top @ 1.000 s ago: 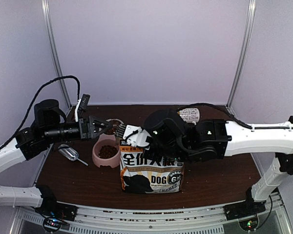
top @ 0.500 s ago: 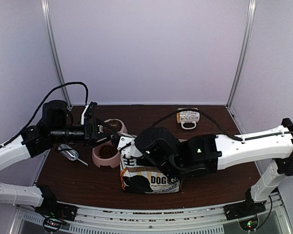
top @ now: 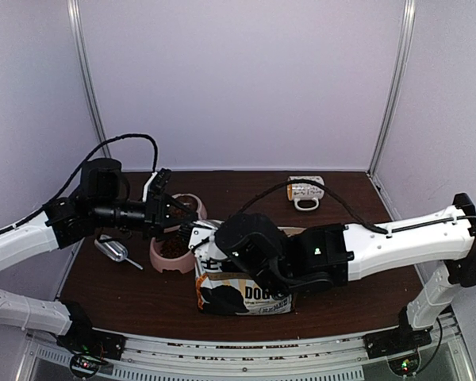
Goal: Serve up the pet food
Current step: Adjust the seal on the pet food bag.
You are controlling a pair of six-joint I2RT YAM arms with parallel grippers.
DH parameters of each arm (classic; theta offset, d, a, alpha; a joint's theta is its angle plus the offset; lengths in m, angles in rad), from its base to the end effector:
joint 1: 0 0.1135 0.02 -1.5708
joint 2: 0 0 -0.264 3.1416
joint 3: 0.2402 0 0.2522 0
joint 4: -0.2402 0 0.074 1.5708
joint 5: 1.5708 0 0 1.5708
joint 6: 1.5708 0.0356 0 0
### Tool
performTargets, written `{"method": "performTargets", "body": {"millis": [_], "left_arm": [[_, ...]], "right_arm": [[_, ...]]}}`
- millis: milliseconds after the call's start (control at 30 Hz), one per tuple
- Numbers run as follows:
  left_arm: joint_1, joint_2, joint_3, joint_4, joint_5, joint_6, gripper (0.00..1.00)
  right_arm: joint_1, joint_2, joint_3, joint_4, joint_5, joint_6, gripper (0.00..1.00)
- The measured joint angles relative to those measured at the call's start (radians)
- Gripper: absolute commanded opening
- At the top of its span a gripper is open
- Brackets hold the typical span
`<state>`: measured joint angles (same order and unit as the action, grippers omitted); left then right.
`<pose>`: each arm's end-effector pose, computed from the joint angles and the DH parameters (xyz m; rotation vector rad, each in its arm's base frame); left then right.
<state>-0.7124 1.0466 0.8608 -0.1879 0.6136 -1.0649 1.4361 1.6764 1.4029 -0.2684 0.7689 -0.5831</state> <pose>0.1650 -0.1696 0.3181 0.0848 2.3199 -1.6544 0.0763 0.3784 0.3163 -1.3846 1.3863 -0.2569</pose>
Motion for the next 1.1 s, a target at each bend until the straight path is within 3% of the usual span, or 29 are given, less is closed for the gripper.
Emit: {"method": "performTargets", "body": {"millis": [100,367,600,833,1100], "left_arm": [[0.0,0.005,0.015,-0.03,0.026,0.01,0.4],[0.0,0.02,0.019,-0.053,0.057,0.026,0.21],[0.0,0.029,0.016,-0.048,0.054,0.035,0.1],[0.0,0.044,0.004,-0.013,0.047,0.06,0.02],[0.0,0.046,-0.019,0.036,0.037,0.099,0.0]], "right_arm": [[0.0,0.0,0.0,0.001,0.006,-0.012,0.0],[0.002,-0.005,-0.01,-0.02,-0.016,-0.01,0.47],[0.005,-0.122,-0.032,-0.159,-0.201,0.085,0.7],[-0.014,-0.3,-0.033,-0.306,-0.364,0.255,0.76],[-0.252,-0.402,-0.027,-0.41,-0.552,0.679,0.75]]}}
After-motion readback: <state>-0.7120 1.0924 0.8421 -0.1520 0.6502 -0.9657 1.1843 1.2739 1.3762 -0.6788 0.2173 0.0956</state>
